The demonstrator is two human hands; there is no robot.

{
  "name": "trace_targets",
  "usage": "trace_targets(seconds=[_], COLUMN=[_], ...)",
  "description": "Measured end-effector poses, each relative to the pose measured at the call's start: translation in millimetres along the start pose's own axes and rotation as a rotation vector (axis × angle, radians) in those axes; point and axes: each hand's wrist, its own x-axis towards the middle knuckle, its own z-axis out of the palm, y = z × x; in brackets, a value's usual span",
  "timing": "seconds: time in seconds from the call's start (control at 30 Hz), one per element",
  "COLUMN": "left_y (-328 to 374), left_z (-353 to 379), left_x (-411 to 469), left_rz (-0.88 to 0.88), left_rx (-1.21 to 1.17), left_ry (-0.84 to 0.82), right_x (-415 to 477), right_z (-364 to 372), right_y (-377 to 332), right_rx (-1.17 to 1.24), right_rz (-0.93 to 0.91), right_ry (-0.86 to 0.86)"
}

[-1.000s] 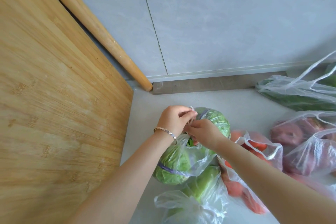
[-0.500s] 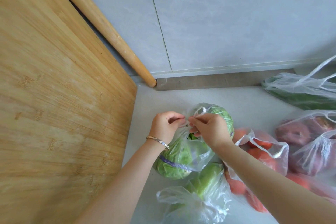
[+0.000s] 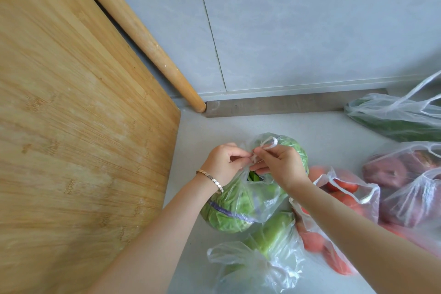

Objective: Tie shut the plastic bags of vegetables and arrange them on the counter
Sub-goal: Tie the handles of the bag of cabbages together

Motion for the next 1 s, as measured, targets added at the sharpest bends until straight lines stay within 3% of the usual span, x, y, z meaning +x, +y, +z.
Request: trace_targets(seconds=[0.23,0.37,0.53,0.7,0.77,1.0], left_y=[-1,3,3,9,8,5], left_z=[6,9,7,6,5,14], left_x=[0,-1,1,1,0,-8], left_rz=[-0.027,0.004,-0.147,-0.251,-0.25,-0.22], left_rx=[0.017,0.186,0.077,-0.039,-0.043,0.033], left_ry=[0.008,0.063,0.054,-0.011,-0.021,0.038], right_x=[4,4,-2,-5,-5,2], right_z=[1,4,0,1,4,9], right_y=[1,1,2,1,4,5], right_rx=[-0.046,-0.068,-0.143,-0.604,-0.669,-0.791], right_rz=[0.003,-0.007,-0.066,-0.347,-0.457,-0.39], right_ry=[0.031,0.09,0.05,0.016,0.052,-0.026])
